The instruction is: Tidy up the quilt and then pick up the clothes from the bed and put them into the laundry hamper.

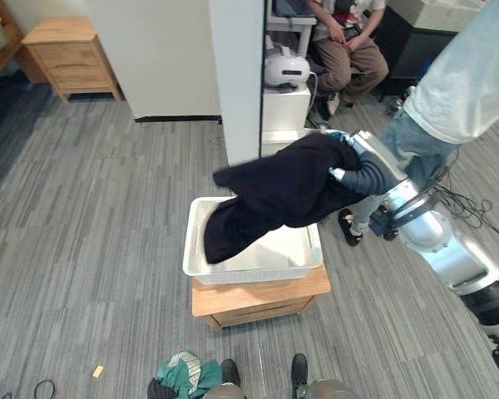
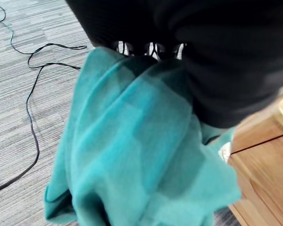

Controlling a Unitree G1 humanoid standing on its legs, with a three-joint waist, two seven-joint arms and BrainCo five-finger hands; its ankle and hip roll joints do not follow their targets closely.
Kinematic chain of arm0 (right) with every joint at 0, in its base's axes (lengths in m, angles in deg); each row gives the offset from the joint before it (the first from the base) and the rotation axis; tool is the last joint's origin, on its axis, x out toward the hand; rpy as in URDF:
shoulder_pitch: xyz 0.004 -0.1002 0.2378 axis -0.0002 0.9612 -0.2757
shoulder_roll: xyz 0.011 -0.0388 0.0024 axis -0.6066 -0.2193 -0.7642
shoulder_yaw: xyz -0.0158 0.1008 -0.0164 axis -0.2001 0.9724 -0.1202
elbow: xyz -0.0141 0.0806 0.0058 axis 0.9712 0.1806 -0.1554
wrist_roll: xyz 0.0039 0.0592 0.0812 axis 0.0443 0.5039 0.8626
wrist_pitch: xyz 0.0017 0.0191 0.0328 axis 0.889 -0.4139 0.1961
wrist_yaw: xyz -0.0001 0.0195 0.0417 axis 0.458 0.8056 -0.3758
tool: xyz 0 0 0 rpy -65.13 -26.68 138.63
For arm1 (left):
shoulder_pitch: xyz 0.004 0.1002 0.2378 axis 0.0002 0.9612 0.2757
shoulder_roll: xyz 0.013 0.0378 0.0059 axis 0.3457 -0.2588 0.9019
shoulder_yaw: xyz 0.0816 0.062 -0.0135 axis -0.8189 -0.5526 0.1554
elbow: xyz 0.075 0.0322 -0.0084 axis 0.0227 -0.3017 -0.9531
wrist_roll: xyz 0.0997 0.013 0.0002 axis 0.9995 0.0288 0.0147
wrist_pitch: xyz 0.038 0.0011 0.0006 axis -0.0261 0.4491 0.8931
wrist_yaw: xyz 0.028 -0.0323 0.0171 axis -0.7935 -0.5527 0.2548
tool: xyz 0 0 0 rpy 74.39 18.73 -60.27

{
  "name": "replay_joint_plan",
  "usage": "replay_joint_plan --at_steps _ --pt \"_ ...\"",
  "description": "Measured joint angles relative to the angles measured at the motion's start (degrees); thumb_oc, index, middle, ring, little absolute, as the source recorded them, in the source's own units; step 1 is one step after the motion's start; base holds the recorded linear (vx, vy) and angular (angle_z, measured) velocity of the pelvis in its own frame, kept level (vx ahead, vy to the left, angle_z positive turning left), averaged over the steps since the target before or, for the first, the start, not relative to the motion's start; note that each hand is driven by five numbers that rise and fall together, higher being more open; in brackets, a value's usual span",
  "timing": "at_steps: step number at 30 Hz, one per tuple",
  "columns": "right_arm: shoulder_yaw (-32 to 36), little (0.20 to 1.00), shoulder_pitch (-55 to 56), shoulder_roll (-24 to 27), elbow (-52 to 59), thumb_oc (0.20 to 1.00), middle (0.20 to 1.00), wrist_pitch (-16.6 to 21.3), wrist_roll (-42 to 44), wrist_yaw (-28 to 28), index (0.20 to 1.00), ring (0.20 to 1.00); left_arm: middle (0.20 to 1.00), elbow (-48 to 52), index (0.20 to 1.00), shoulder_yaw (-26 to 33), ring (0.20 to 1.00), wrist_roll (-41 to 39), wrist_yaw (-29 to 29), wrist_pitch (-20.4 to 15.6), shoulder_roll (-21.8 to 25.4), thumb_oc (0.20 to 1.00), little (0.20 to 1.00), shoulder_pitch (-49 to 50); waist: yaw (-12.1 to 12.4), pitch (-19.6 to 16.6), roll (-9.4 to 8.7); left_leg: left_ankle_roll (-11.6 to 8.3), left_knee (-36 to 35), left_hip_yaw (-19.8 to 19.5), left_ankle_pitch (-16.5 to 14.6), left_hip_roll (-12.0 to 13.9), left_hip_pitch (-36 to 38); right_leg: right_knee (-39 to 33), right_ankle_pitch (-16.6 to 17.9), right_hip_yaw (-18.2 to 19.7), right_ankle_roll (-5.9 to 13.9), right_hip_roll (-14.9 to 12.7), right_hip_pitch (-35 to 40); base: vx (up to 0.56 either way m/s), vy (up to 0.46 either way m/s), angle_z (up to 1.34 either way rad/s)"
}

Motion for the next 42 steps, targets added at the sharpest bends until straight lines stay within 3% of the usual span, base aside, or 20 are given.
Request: replay_joint_plan --at_steps 2,3,5,7,8,9,11,16,19,25,27,31,33,38,39,41,42 --pt "-1.15 0.200 0.02 -4.76 -5.35 0.200 0.200 -0.90 0.00 0.01 0.200 0.200 0.200 2.59 0.200 0.02 0.200 -2.70 0.05 -0.23 0.04 0.200 0.200 -0.08 0.86 -0.05 0.26 0.02 0.00 -0.82 0.02 -0.18 -0.52 0.00 0.01 -0.46 0.02 -0.11 -0.28 0.00 -0.012 0.17" --pt "-1.97 1.000 -0.01 -4.94 -6.43 1.000 1.000 -1.08 -0.08 0.00 1.000 1.000 0.200 4.08 0.200 0.05 0.200 -2.83 0.09 -0.34 0.07 0.200 0.200 -0.08 1.19 -0.09 0.47 0.06 0.00 -1.14 0.05 -0.24 -0.86 0.00 0.02 -0.88 0.02 -0.20 -0.43 0.01 -0.018 0.22" --pt "-2.40 1.000 0.00 -7.13 -9.72 1.000 1.000 -1.44 -0.52 0.13 1.000 1.000 0.200 9.50 0.200 0.30 0.200 -4.78 0.15 -0.43 0.37 0.200 0.200 0.56 2.06 0.01 0.90 0.53 0.00 -1.42 0.49 -0.26 -1.06 0.00 0.03 -1.29 0.03 -0.22 -0.47 0.00 -0.015 0.11" --pt "-2.51 1.000 0.02 -10.52 -17.33 1.000 1.000 -3.64 -3.03 1.31 1.000 1.000 0.200 25.67 0.200 0.40 0.200 -7.19 0.23 -1.97 2.02 0.200 0.200 3.02 3.11 0.33 1.42 0.49 0.00 -2.58 0.48 -0.32 -1.77 0.01 0.01 -2.22 0.01 -0.23 -0.58 0.00 -0.015 0.23" --pt "-2.61 1.000 0.02 -10.50 -18.03 1.000 1.000 -4.27 -3.11 1.28 1.000 1.000 0.200 27.72 0.200 0.54 0.200 -7.19 0.42 -3.25 2.19 0.200 0.200 1.99 3.44 0.35 1.77 0.61 0.00 -2.75 0.44 -0.39 -2.16 0.01 0.02 -2.55 0.02 -0.33 -0.87 0.00 -0.027 0.24" --pt "-2.42 1.000 -0.08 -11.46 -20.05 1.000 1.000 -4.77 -6.01 1.77 1.000 1.000 0.200 34.64 0.200 0.80 0.200 -7.88 0.15 -2.43 3.55 0.200 0.200 2.09 4.33 0.64 2.33 0.65 0.01 -2.81 1.02 -0.40 -2.40 0.01 0.10 -2.73 0.09 -0.37 -1.04 0.00 -0.035 0.13" --pt "-2.42 1.000 0.52 -10.17 -22.51 1.000 1.000 -6.94 -10.15 2.63 1.000 1.000 0.200 44.70 0.200 2.09 0.200 -9.11 0.04 -6.06 6.45 0.200 0.200 2.44 4.38 0.78 2.87 0.82 0.00 -3.40 0.73 -0.49 -2.75 0.01 0.08 -3.21 0.08 -0.42 -1.05 0.01 -0.015 0.12" --pt "2.60 1.000 6.07 -4.86 -17.53 1.000 1.000 -7.37 -14.41 3.92 1.000 1.000 0.200 56.34 0.200 6.87 0.200 -11.56 -0.77 -8.37 11.86 0.200 0.200 1.63 3.94 0.84 4.00 1.02 0.00 -3.94 1.10 -0.83 -2.59 0.00 0.07 -3.62 0.08 -0.74 -0.50 0.02 -0.002 0.09" --pt "9.59 1.000 16.64 -1.31 -12.72 1.000 1.000 -7.11 -19.79 3.66 1.000 1.000 0.200 64.45 0.200 9.27 0.200 -15.54 -4.52 -9.31 12.70 0.200 0.200 1.75 2.50 0.98 4.35 1.16 -0.02 -4.10 0.75 -1.30 -0.71 -0.01 -0.45 -3.22 0.33 -1.17 1.54 0.02 -0.008 0.02" --pt "16.21 1.000 28.53 -0.38 -13.41 1.000 1.000 -8.27 -22.99 2.74 1.000 1.000 0.200 70.62 0.200 11.07 0.200 -16.25 -6.60 -10.68 11.05 0.200 0.200 0.49 0.03 0.88 4.29 0.79 -0.02 -3.38 -0.15 -1.25 -0.01 0.00 -0.62 -2.41 0.57 -1.15 1.84 0.02 -0.002 -0.09" --pt "16.66 1.000 32.05 -1.22 -13.81 1.000 1.000 -8.14 -23.05 2.77 1.000 1.000 0.200 70.44 0.200 10.75 0.200 -15.91 -6.34 -11.14 10.94 0.200 0.200 -0.82 -1.96 0.76 3.97 0.71 0.04 -2.08 -0.21 -1.16 0.62 -0.01 -0.57 -1.09 0.62 -1.06 1.43 -0.02 -0.007 -0.24" --pt "16.33 1.000 38.35 -3.85 -17.26 1.000 1.000 -7.75 -23.06 2.62 1.000 1.000 0.200 69.46 0.200 7.21 0.200 -8.20 -1.91 -10.24 12.05 0.200 0.200 -8.99 -4.24 0.76 3.28 0.96 -0.01 -0.66 -0.39 -1.04 -1.30 -0.06 -0.52 0.43 1.48 -1.04 -1.26 -0.08 -0.003 -0.22" --pt "15.35 1.000 40.26 -4.57 -19.32 1.000 1.000 -7.81 -23.07 2.48 1.000 1.000 0.200 66.97 0.200 4.93 0.200 -5.04 -0.04 -9.61 12.51 0.200 0.200 -13.75 -5.60 1.07 2.99 0.91 0.03 0.34 0.31 -1.07 -2.39 -0.01 -0.07 0.82 2.01 -1.11 -2.71 -0.07 0.000 -0.21" --pt "12.79 1.000 41.37 -6.03 -30.67 1.000 1.000 -8.09 -23.02 3.88 1.000 1.000 0.200 46.89 0.200 -5.13 0.200 5.17 5.75 -6.47 13.56 0.200 0.200 -26.99 -10.46 2.01 2.27 0.85 -0.01 3.72 0.20 -1.01 -4.16 -0.31 0.88 3.65 2.53 -1.20 -6.23 -0.10 -0.012 -0.33" --pt "11.41 1.000 40.83 -6.06 -33.80 1.000 1.000 -8.13 -23.01 4.20 1.000 1.000 1.000 43.09 1.000 -6.96 1.000 6.26 6.64 -5.63 13.58 1.000 1.000 -29.29 -11.05 2.13 2.30 0.81 -0.02 3.93 0.26 -0.98 -5.26 -0.31 1.12 3.85 2.68 -1.18 -7.40 -0.06 -0.028 -0.21" --pt "10.01 1.000 40.07 -7.31 -40.98 1.000 1.000 -8.09 -22.76 5.22 1.000 1.000 1.000 38.14 1.000 -8.84 1.000 7.49 6.92 -3.89 13.34 1.000 1.000 -31.40 -12.23 3.20 2.22 1.29 0.00 4.79 1.05 -0.95 -6.49 -0.02 1.95 4.12 2.22 -1.20 -8.96 -0.05 -0.030 -0.14" --pt "7.34 1.000 35.58 -9.40 -52.56 1.000 1.000 -9.31 -21.55 5.30 1.000 1.000 1.000 34.19 1.000 -11.30 1.000 7.48 6.31 -2.75 12.66 1.000 1.000 -32.72 -12.12 3.51 2.32 1.30 -0.01 4.79 1.07 -0.88 -6.58 0.00 2.24 4.11 1.86 -1.09 -9.00 0.00 -0.008 -0.05"
